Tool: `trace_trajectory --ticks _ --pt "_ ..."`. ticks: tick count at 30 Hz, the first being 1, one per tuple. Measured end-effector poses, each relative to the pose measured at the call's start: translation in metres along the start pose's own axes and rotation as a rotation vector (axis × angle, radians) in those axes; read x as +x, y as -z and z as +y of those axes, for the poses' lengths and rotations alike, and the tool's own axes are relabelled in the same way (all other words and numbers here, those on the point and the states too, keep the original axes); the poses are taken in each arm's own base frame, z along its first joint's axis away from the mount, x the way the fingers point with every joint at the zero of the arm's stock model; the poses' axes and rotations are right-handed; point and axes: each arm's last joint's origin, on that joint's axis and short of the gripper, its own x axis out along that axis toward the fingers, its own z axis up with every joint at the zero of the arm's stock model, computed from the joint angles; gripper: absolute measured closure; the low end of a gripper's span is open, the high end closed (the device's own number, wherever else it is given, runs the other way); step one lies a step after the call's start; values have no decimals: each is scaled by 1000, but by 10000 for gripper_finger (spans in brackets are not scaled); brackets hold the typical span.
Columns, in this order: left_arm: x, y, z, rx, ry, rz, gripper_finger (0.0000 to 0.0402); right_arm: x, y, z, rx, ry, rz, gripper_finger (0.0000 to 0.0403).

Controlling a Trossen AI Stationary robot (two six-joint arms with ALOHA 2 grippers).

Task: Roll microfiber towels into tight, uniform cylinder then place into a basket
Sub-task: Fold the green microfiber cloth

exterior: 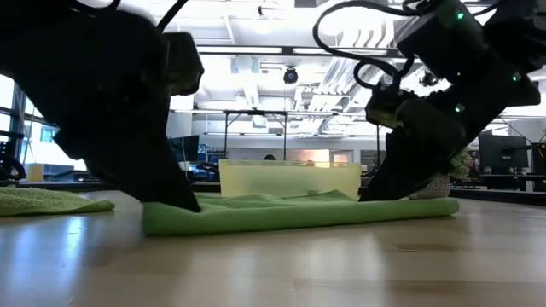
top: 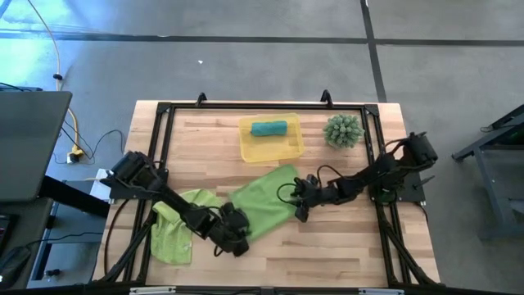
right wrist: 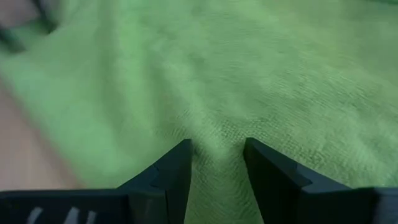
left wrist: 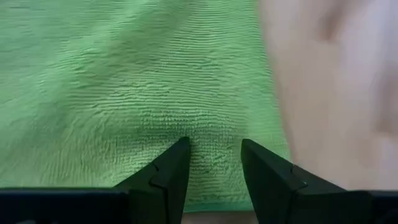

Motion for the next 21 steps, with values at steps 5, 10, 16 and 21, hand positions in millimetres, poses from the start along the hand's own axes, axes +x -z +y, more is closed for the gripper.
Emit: trace_trajectory --ticks 5,10,16,21 --pt "-2 -7 -22 -57 277 -26 267 3 1 -10 -167 117 -2 259" --pt "-6 -14 -27 94 309 -67 267 6 -9 -22 -357 300 -96 259" --pt "-8 -26 -19 167 240 -119 268 -4 -26 -18 -178 181 -146 259" --pt "-6 -37 -7 247 142 -132 273 -10 -25 0 2 -42 -91 259"
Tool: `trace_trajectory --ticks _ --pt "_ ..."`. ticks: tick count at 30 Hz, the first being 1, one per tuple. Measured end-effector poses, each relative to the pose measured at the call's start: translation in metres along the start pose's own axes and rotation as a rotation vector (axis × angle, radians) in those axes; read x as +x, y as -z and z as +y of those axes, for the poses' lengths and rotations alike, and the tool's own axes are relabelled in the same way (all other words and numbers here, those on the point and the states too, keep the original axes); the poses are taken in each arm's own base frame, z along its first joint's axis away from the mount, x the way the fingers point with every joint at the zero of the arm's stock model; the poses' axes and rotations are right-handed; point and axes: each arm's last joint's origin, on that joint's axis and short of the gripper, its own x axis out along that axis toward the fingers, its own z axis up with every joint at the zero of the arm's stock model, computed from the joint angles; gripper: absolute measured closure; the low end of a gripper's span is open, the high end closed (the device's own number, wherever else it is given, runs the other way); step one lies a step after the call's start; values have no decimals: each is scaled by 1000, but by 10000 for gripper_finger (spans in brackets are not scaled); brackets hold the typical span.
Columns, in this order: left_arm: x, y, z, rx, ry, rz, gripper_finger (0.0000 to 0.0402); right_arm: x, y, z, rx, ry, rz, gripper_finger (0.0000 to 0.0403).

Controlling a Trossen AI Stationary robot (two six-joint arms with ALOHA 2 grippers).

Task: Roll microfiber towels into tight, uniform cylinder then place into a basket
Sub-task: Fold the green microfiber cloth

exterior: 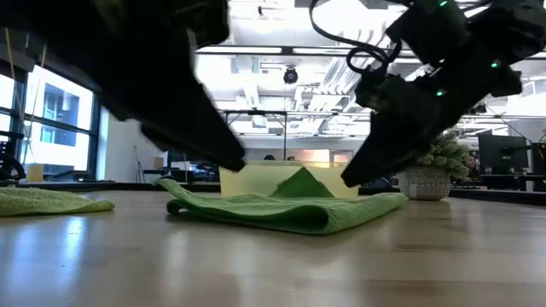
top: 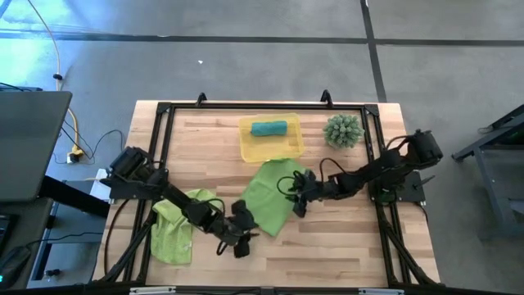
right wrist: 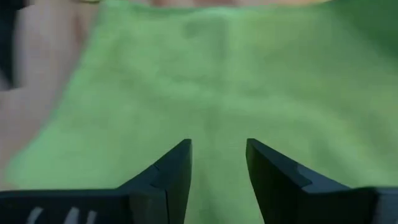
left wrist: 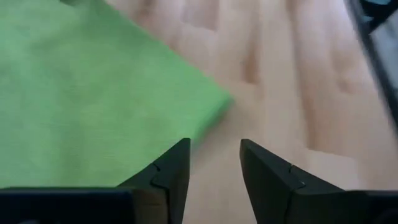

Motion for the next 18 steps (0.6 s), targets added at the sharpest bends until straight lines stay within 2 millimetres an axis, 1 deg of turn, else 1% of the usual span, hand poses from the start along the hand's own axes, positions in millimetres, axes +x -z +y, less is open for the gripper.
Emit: trace_trajectory --ticks 2,6,9,11,14,16,18 --pt "2 -2 10 45 -81 5 276 0 6 7 50 -43 20 258" --pt "8 -1 34 83 -222 73 280 -1 19 19 94 -50 46 258" --pt "12 0 53 31 -278 161 281 0 27 25 82 -18 27 258" --pt "13 0 61 -20 -281 206 281 1 33 25 53 21 34 258" --pt "14 -1 63 -112 -240 236 281 2 37 24 -1 52 46 258" --pt "14 -2 59 -209 -184 237 281 3 38 21 -43 88 59 258" --pt "14 -2 51 -344 -128 228 281 2 38 17 -84 124 70 258"
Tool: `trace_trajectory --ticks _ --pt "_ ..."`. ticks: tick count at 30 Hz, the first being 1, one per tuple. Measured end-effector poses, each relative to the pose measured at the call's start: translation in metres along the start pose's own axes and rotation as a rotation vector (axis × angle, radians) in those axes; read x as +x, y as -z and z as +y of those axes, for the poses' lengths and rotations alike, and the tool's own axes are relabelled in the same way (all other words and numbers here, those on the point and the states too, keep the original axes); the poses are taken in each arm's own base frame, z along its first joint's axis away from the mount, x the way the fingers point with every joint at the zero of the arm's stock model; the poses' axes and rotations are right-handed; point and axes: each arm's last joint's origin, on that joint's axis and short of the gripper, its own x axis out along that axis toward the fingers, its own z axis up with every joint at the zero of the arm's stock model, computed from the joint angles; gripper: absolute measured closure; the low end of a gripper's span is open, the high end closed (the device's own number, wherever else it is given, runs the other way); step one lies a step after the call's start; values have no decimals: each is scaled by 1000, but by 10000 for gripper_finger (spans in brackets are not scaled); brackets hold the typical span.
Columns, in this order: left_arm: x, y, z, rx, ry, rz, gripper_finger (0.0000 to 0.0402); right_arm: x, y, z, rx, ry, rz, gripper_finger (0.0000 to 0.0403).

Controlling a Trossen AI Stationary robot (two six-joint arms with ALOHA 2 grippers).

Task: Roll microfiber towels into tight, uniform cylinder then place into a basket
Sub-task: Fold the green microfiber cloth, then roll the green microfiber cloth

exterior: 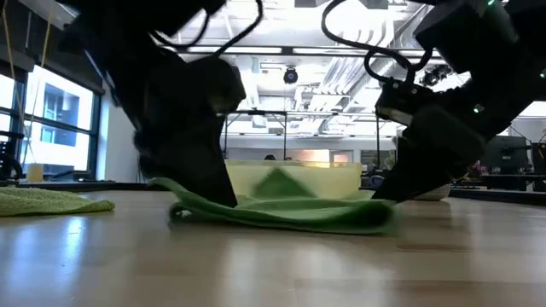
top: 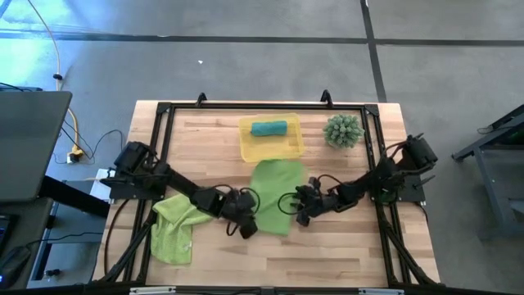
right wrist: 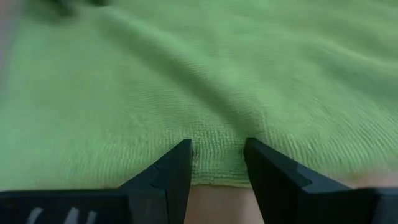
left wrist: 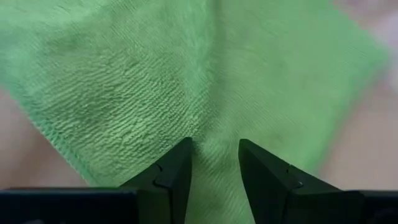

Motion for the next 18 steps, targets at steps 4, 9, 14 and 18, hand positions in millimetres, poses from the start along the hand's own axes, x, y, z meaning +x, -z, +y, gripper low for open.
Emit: trace_trajectory --ticks 4,9,14,18 --pt "-3 7 -18 -138 134 -12 281 0 -2 -5 -101 13 10 258" --pt "-12 8 -35 12 209 -134 281 -12 -12 -3 -197 -57 23 258" --pt "-28 -1 -48 270 251 -224 281 -38 -24 11 -280 -282 32 258" --pt "-30 3 -52 579 229 -256 281 -49 -19 24 -417 -366 15 258"
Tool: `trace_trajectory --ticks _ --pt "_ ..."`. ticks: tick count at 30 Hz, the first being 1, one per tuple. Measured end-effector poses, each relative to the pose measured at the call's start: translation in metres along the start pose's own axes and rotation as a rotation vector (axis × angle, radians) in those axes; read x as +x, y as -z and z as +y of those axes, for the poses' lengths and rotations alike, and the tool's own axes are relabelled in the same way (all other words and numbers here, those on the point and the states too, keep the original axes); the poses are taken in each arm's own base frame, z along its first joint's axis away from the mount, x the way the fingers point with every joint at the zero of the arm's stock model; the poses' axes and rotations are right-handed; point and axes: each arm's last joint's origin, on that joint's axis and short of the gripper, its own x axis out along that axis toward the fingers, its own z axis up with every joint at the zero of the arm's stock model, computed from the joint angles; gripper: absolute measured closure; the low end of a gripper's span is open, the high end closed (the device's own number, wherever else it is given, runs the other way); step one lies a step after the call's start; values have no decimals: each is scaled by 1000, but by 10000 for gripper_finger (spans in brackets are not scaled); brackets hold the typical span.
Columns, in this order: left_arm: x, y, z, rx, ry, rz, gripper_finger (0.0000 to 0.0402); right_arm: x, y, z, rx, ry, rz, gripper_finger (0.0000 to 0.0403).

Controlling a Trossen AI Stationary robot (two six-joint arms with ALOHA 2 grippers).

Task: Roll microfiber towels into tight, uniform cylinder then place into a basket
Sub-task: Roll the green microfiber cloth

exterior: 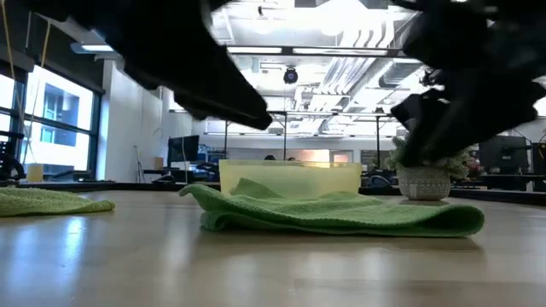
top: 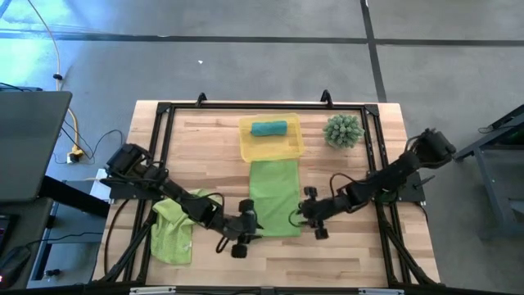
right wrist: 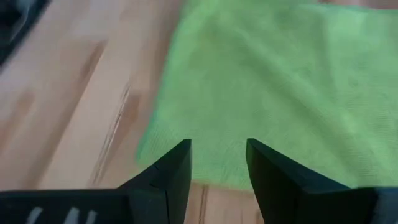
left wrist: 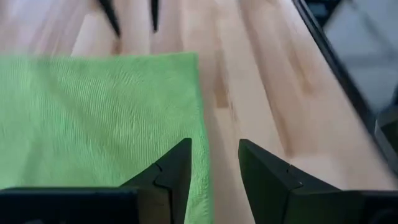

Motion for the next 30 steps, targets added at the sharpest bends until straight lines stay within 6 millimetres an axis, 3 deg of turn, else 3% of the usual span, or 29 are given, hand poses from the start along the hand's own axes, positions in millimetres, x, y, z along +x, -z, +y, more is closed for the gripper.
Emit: trace_trajectory --ticks 4,8,13,21,30 --pt "-2 8 -3 288 6 71 281 4 8 12 -206 8 31 258" --pt "-3 19 1 397 -5 191 281 10 14 21 -358 -1 41 258" --pt "0 32 3 504 -1 289 281 18 18 25 -401 -9 41 258" --pt "7 36 8 671 -35 310 281 31 13 29 -430 -14 56 258" --pt "11 33 19 617 63 318 281 42 16 30 -393 -13 78 258"
